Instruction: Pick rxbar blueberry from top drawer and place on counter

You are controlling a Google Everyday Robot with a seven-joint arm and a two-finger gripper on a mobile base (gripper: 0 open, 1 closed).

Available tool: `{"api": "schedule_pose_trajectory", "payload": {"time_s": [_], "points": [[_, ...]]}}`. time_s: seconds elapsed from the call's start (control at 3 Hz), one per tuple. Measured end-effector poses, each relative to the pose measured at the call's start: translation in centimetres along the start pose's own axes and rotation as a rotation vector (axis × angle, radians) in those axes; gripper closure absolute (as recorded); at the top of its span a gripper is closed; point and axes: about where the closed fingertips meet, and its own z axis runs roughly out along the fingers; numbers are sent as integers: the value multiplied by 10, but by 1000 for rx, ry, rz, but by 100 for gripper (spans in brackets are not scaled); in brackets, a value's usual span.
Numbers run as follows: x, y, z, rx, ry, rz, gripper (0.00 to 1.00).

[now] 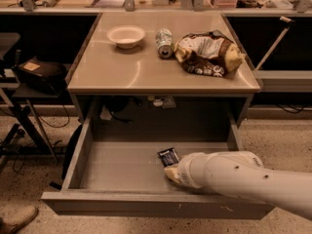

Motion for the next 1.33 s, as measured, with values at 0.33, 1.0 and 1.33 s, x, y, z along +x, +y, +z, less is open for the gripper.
{"api": "schedule_pose_trajectory", "payload": {"time_s": [0.33, 1.0, 1.33], "points": [[-14, -25, -44, 40, -47, -9, 100], [-75, -84, -181, 90, -208, -52, 100], [-94, -94, -209, 106, -228, -113, 100]]}}
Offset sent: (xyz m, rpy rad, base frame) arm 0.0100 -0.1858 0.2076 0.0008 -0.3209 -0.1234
